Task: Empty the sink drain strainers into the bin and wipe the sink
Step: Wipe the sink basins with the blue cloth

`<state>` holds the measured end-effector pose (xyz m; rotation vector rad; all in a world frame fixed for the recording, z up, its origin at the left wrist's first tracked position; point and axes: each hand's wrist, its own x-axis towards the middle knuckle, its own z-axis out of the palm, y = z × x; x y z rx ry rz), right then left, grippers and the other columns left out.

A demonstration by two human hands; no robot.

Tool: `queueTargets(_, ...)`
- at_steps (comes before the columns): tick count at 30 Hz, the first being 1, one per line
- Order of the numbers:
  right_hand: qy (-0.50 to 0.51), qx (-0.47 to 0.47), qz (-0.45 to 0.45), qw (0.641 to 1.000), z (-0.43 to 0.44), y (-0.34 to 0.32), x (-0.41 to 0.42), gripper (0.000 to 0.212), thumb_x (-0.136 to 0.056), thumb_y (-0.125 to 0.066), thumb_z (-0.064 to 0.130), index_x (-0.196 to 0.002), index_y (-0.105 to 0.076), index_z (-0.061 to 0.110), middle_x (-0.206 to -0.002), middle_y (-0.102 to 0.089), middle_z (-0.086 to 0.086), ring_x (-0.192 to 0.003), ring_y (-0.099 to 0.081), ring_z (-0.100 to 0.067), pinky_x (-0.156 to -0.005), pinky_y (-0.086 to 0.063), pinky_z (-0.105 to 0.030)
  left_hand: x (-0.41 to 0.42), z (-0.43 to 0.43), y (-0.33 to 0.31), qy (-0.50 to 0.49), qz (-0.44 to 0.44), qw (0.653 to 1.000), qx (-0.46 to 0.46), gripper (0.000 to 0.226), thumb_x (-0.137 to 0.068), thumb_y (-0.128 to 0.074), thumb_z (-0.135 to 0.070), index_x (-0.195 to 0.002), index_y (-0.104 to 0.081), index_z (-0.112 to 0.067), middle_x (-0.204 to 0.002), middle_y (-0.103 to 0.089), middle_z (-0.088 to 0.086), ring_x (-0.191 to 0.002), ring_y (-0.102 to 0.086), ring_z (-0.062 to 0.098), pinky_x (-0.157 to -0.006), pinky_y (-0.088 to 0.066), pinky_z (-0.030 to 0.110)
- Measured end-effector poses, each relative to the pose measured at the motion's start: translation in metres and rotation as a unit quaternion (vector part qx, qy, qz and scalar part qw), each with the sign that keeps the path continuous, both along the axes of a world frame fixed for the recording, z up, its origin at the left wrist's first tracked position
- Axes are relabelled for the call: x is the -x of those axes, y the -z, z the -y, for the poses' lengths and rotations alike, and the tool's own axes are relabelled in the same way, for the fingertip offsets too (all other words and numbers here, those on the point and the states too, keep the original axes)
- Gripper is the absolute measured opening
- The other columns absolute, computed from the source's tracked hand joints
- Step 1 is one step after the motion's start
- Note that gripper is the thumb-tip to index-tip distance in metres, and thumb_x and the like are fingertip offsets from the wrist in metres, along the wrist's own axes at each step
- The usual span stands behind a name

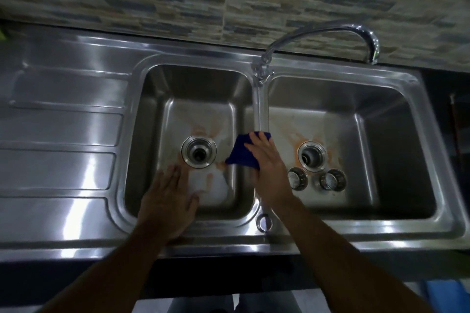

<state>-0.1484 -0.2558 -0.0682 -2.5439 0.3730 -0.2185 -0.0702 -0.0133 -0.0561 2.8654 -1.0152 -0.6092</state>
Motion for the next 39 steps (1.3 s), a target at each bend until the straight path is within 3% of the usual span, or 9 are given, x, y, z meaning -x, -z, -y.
queueTargets(8, 0.185, 0.037, 0.026, 0.982, 0.01, -0.001, -0.062, 0.06, -0.091, -0.067, 0.006, -0.148, -0.048, 0.01, -0.157, -0.039, -0.015, -0.148, -0.032, -0.038, -0.115, -0.034, -0.045, -0.103, -0.046, -0.004, 0.001, 0.117, 0.993, 0.033, 0.071, -0.1, -0.023, -0.045, -0.148, -0.039, 0.005, -0.155, -0.036, 0.028, -0.148, -0.031, 0.041, -0.123, -0.022, 0.056)
queueTargets(13, 0.215, 0.042, -0.031, 0.975, 0.004, 0.005, -0.083, 0.058, -0.097, -0.057, 0.012, -0.152, -0.04, 0.011, -0.162, -0.031, -0.011, -0.153, -0.02, -0.03, -0.122, -0.022, -0.036, -0.119, -0.053, 0.006, -0.029, 0.115, 0.99, 0.078, 0.074, -0.1, -0.024, -0.048, -0.153, -0.028, 0.004, -0.162, -0.023, 0.025, -0.153, -0.018, 0.038, -0.124, -0.019, 0.057)
queueTargets(19, 0.299, -0.05, 0.1, 0.948, 0.01, -0.008, -0.128, 0.046, -0.09, -0.059, -0.002, -0.136, -0.058, 0.001, -0.138, -0.06, -0.02, -0.132, -0.053, -0.038, -0.11, -0.043, -0.053, -0.12, -0.049, 0.019, -0.05, 0.12, 0.988, 0.079, 0.083, -0.098, -0.024, -0.06, -0.158, -0.018, -0.003, -0.166, -0.013, 0.019, -0.157, -0.006, 0.029, -0.128, -0.009, 0.05)
queueTargets(24, 0.325, -0.125, 0.156, 0.924, -0.01, -0.015, -0.149, 0.048, -0.09, -0.05, -0.005, -0.136, -0.056, 0.004, -0.128, -0.065, -0.013, -0.119, -0.061, -0.029, -0.106, -0.047, -0.042, -0.122, -0.05, 0.022, -0.056, 0.122, 0.986, 0.097, 0.076, -0.1, -0.026, -0.053, -0.158, -0.019, -0.005, -0.166, -0.014, 0.017, -0.157, -0.008, 0.028, -0.128, -0.011, 0.05)
queueTargets(27, 0.279, -0.212, 0.193, 0.917, -0.029, -0.029, -0.184, 0.047, -0.091, -0.047, -0.004, -0.136, -0.053, 0.006, -0.128, -0.063, -0.01, -0.119, -0.061, -0.021, -0.106, -0.046, -0.027, -0.123, -0.052, 0.022, -0.058, 0.121, 0.985, 0.109, 0.068, -0.104, -0.014, -0.046, -0.157, -0.022, -0.004, -0.166, -0.018, 0.017, -0.156, -0.01, 0.029, -0.126, -0.016, 0.053)
queueTargets(30, 0.231, -0.237, 0.255, 0.909, -0.044, -0.039, -0.241, 0.049, -0.088, -0.049, -0.01, -0.136, -0.052, 0.0, -0.134, -0.06, -0.018, -0.126, -0.058, -0.029, -0.109, -0.045, -0.043, -0.123, -0.053, 0.023, -0.055, 0.12, 0.984, 0.116, 0.066, -0.106, -0.01, -0.044, -0.156, -0.024, -0.003, -0.166, -0.019, 0.018, -0.156, -0.013, 0.031, -0.125, -0.019, 0.055)
queueTargets(33, 0.116, -0.211, 0.245, 0.939, -0.065, -0.04, -0.285, 0.054, -0.084, -0.048, -0.021, -0.136, -0.051, -0.004, -0.148, -0.047, -0.023, -0.138, -0.047, -0.035, -0.113, -0.041, -0.049, -0.123, -0.052, 0.022, -0.054, 0.127, 0.983, 0.12, 0.065, -0.107, -0.01, -0.041, -0.156, -0.026, -0.002, -0.165, -0.021, 0.018, -0.155, -0.016, 0.031, -0.125, -0.02, 0.055)
queueTargets(36, -0.087, -0.065, 0.128, 0.986, -0.076, -0.025, -0.306, 0.067, -0.082, -0.049, -0.024, -0.145, -0.048, 0.001, -0.161, -0.031, -0.018, -0.15, -0.028, -0.035, -0.122, -0.025, -0.05, -0.123, -0.052, 0.021, -0.055, 0.133, 0.982, 0.123, 0.065, -0.106, -0.009, -0.039, -0.155, -0.028, 0.0, -0.164, -0.023, 0.019, -0.154, -0.019, 0.033, -0.124, -0.021, 0.055)
queueTargets(39, -0.208, 0.155, 0.01, 0.966, -0.067, -0.002, -0.303, 0.075, -0.09, -0.052, -0.006, -0.157, -0.028, 0.019, -0.168, -0.013, -0.006, -0.155, -0.011, -0.027, -0.127, -0.001, -0.043, -0.123, -0.053, 0.019, -0.046, 0.128, 0.983, 0.127, 0.066, -0.105, -0.01, -0.04, -0.155, -0.027, 0.0, -0.164, -0.023, 0.02, -0.154, -0.018, 0.034, -0.124, -0.021, 0.057)
